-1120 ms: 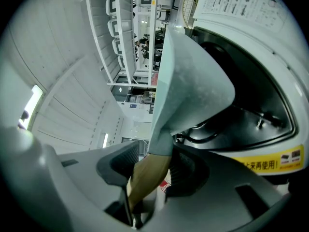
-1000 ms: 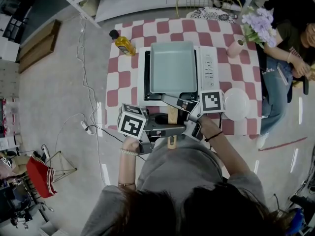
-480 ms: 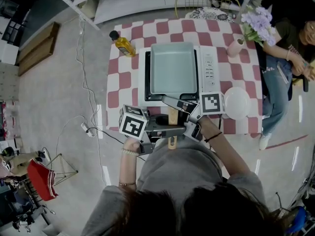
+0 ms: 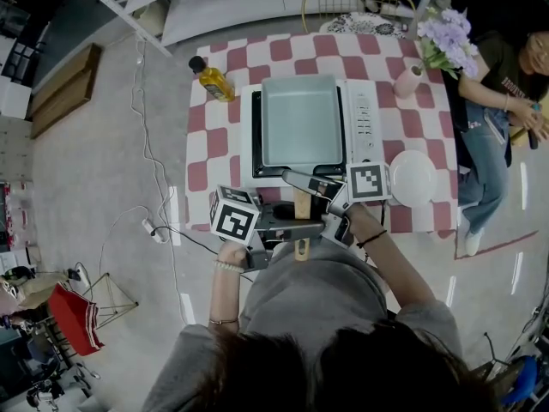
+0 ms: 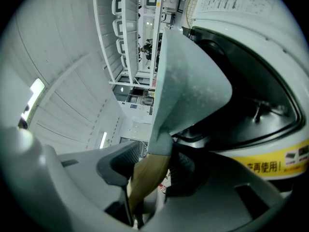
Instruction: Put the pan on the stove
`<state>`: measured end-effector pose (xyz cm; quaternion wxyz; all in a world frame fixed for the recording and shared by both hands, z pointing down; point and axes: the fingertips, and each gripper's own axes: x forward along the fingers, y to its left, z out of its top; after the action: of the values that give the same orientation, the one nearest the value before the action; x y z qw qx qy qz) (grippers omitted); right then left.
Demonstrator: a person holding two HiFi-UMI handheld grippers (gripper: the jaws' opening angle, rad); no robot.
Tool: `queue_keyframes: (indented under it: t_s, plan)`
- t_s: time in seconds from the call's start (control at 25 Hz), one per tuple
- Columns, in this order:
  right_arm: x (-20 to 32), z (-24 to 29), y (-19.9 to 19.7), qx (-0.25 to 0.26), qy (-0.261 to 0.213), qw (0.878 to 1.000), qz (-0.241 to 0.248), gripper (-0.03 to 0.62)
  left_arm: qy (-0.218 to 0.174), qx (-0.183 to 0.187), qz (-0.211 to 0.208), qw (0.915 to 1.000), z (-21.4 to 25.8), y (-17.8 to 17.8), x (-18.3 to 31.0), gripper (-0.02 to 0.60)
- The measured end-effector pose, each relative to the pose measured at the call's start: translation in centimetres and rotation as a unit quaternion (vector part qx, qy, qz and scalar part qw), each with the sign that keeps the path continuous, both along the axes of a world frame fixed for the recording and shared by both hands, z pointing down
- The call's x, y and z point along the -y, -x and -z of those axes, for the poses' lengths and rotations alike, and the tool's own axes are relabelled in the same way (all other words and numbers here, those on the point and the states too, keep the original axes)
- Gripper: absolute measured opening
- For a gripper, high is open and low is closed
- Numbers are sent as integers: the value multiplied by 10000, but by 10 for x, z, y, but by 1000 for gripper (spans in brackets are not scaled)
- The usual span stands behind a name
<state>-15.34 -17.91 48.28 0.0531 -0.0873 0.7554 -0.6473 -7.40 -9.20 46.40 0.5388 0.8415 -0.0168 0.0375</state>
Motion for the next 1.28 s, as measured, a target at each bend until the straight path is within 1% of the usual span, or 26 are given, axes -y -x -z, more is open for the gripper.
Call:
queue_keyframes:
  t_s: [0.04,0.16,0.28,0.44,0.6,0.8,0.96,1.12,1.28]
  plan:
    - [0,0,0,16,-12,10000,2,187,4,2,1,10000,0,0,0,186]
    - [2,8,4,223,-248,9994,59,187,-4,5,6,10000,-1,0,0,186]
    - [0,3,2,123,-83,9999,15,187,-16,3,14,10000,-1,1,0,186]
    - [2,5,3,181,-223,9996,39,187,-53,10,25,10000,-2,0,1,186]
    - [0,-4,-1,8,20,10000,-15,187,-75,9,63,10000,-3,0,1,186]
    - [2,3,2,141,-274,9995,76,187,-35,-166,231,9996,-2,1,2,186]
    - [1,2,1,96,-179,9998,36,187,23,-233,407,9989,-1,1,5,188]
    - [0,0,1,65,-137,9999,-4,222,12,-236,518,9984,-3,3,5,213]
    - [1,-1,-1,-5,-193,9998,-53,245,-52,-158,618,9979,-7,7,7,224]
